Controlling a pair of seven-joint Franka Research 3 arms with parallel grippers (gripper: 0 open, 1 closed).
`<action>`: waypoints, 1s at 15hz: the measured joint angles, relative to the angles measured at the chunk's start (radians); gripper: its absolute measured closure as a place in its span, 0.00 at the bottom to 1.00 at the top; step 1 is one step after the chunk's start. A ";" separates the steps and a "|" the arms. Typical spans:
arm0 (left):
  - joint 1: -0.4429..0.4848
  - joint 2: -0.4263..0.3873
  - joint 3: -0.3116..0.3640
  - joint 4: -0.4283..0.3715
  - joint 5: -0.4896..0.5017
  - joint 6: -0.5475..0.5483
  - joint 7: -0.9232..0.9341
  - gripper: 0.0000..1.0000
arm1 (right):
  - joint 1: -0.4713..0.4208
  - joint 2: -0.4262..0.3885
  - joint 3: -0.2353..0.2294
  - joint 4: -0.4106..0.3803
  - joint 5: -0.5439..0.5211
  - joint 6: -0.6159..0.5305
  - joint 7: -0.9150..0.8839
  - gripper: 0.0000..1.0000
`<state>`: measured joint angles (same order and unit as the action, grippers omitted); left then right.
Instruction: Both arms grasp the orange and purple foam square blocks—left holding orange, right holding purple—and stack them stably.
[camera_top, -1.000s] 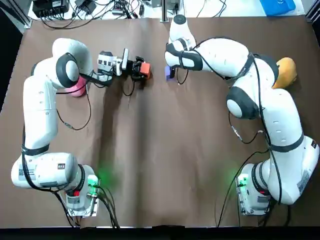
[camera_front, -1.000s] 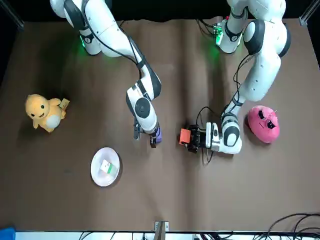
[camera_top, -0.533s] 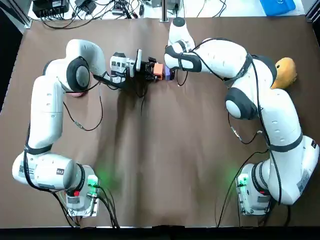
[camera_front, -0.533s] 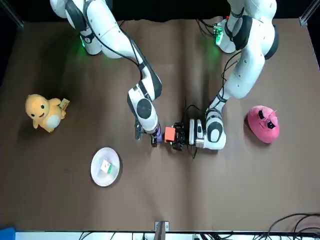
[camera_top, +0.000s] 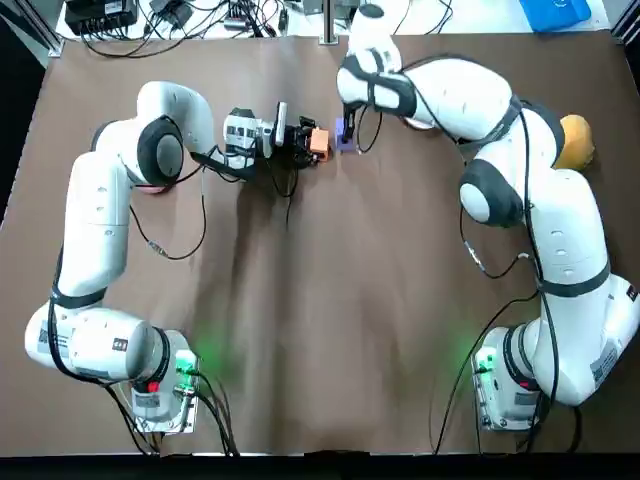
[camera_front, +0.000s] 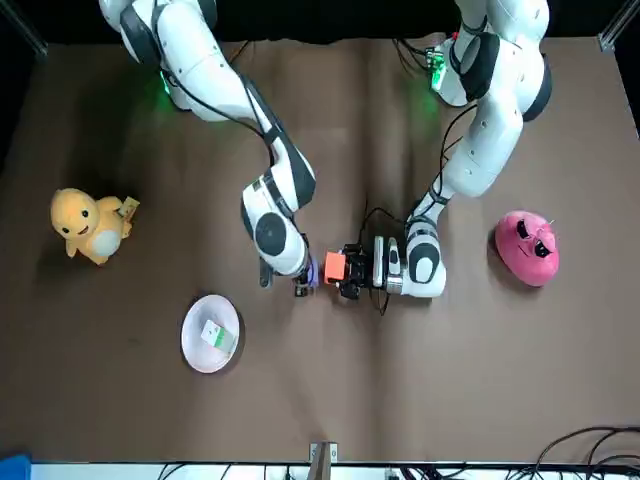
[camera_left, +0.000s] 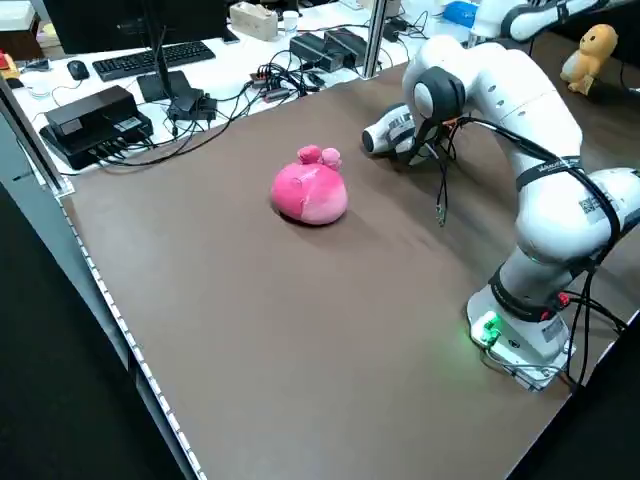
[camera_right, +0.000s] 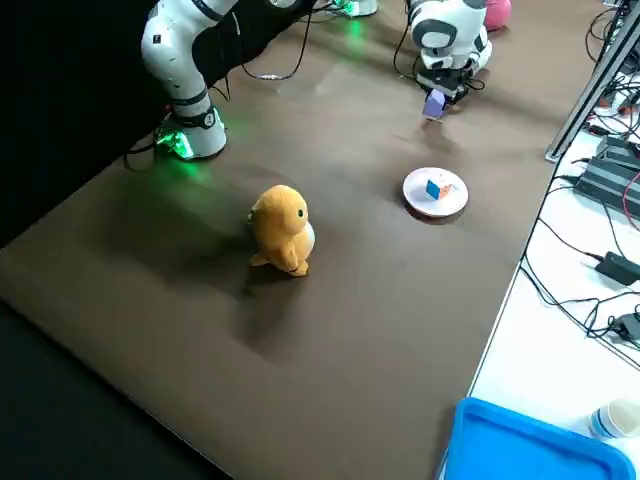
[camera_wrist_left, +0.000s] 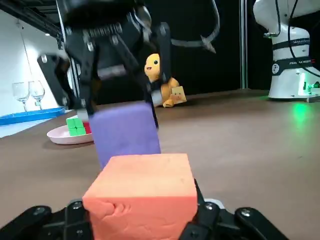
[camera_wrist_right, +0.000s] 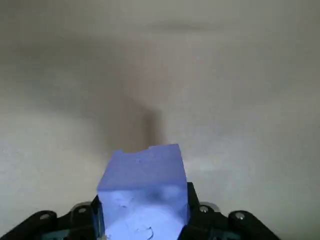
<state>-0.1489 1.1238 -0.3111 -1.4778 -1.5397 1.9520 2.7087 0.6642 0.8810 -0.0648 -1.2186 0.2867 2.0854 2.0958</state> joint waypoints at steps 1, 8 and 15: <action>0.000 0.002 0.000 0.002 0.000 0.000 -0.001 0.36 | -0.012 -0.006 0.000 0.029 0.026 -0.051 0.000 0.40; -0.001 0.006 0.001 0.005 0.000 0.005 -0.003 0.36 | -0.016 -0.024 0.018 0.125 0.089 -0.137 0.062 0.40; -0.001 0.006 0.001 0.005 0.000 0.005 -0.003 0.36 | 0.072 -0.007 0.016 0.133 0.084 -0.049 0.155 0.40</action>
<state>-0.1496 1.1296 -0.3102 -1.4723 -1.5398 1.9574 2.7052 0.7360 0.8739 -0.0492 -1.0854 0.3709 2.0368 2.2510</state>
